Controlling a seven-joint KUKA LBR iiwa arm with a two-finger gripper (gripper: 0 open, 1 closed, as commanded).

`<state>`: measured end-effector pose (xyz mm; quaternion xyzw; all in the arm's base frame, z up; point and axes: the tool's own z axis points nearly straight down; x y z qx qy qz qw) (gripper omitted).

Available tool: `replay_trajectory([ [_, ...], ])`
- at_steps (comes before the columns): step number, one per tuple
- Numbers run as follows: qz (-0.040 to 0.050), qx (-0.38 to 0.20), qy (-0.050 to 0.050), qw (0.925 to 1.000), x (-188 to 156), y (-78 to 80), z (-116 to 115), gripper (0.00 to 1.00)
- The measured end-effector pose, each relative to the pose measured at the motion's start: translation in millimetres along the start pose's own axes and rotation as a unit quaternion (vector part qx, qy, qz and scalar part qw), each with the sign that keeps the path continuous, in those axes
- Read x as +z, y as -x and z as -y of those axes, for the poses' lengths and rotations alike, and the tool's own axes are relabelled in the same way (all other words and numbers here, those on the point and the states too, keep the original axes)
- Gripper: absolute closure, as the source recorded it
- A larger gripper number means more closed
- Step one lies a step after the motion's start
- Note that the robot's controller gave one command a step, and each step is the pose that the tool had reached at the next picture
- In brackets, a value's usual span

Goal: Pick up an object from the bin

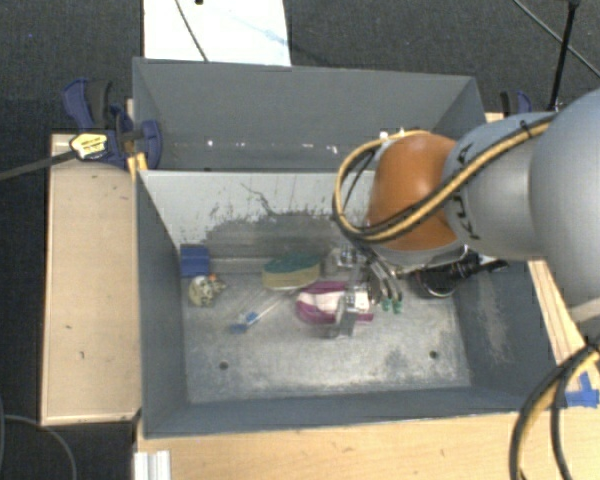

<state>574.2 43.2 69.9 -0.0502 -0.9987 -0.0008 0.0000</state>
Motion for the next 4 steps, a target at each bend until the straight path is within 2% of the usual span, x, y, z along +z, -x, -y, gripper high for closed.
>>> replay_trajectory([
  [1, -0.0003, 0.000, 0.000, 1.0000, 0, -0.2, 0, 1.00],
  [3, 0.0028, -0.001, 0.000, 1.0000, -76, 1.9, 0, 1.00],
  [4, 0.0026, -0.002, 0.000, 1.0000, -101, 2.8, 0, 1.00],
])
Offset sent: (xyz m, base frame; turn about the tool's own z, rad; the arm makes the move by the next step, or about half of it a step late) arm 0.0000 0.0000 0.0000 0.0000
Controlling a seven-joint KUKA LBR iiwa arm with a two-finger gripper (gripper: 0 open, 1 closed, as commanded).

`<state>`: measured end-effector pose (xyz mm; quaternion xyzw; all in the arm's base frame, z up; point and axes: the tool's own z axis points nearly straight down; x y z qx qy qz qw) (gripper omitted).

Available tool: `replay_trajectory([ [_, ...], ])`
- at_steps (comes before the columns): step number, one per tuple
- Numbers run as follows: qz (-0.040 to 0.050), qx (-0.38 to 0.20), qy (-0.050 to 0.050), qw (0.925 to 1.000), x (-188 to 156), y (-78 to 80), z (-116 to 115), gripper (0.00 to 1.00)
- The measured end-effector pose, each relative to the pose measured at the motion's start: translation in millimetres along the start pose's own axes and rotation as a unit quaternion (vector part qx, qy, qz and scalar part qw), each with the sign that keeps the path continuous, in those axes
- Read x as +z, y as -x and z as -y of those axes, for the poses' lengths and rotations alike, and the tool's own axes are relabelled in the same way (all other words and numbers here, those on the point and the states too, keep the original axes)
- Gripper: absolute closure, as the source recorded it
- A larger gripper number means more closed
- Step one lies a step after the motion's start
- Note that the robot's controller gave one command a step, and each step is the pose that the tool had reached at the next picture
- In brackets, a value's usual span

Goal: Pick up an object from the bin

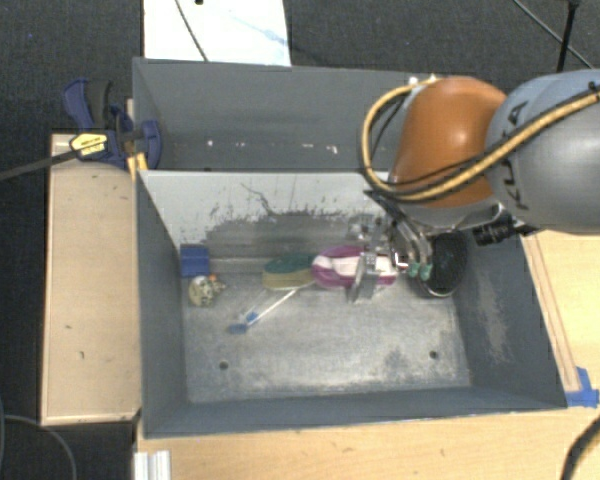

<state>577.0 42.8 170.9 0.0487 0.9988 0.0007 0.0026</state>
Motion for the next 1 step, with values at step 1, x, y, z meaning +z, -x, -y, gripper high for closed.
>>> replay_trajectory([
  [1, 0.0000, 0.000, 0.000, 1.0000, -22.2, 1.2, -0.1, 1.00],
])
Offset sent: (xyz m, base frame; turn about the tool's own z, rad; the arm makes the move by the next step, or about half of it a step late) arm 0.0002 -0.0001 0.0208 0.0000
